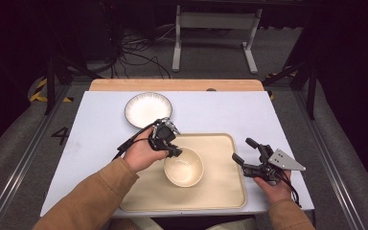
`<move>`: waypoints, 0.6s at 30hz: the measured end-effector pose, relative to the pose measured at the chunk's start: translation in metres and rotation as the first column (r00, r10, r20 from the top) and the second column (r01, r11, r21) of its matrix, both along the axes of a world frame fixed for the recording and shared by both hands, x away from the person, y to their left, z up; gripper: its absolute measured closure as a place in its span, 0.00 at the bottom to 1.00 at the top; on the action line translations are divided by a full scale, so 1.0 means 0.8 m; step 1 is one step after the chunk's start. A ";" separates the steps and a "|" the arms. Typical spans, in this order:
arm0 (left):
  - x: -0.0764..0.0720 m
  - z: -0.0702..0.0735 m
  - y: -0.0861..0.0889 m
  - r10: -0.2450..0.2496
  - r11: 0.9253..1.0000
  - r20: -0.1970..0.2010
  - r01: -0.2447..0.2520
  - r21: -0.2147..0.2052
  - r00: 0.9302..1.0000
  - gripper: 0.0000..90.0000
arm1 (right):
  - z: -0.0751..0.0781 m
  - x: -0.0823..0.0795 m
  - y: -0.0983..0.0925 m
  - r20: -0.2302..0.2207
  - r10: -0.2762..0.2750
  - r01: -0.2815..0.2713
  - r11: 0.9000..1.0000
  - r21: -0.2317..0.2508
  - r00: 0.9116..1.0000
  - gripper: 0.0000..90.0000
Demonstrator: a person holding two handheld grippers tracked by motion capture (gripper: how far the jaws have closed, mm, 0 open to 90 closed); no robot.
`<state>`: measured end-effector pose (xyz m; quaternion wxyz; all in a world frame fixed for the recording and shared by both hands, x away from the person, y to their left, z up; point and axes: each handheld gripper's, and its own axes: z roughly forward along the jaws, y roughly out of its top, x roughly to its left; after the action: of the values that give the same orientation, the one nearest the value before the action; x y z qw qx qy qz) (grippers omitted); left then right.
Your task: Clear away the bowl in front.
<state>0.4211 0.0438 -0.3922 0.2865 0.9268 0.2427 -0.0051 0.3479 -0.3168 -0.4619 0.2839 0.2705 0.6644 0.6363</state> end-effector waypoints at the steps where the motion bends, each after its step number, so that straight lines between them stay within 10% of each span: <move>1: 0.000 0.000 0.000 0.004 1.000 -0.006 -0.004 -0.004 1.000 0.91 | 0.000 0.000 0.000 0.000 0.000 0.000 1.000 0.000 1.000 0.22; 18: 0.005 -0.007 0.002 0.017 0.999 -0.027 -0.016 0.043 1.000 0.91 | 0.000 0.000 0.000 0.000 -0.001 0.001 1.000 0.000 1.000 0.22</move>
<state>0.4253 0.0451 -0.3975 0.2631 0.9307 0.2540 -0.0100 0.3479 -0.3169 -0.4619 0.2840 0.2709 0.6644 0.6360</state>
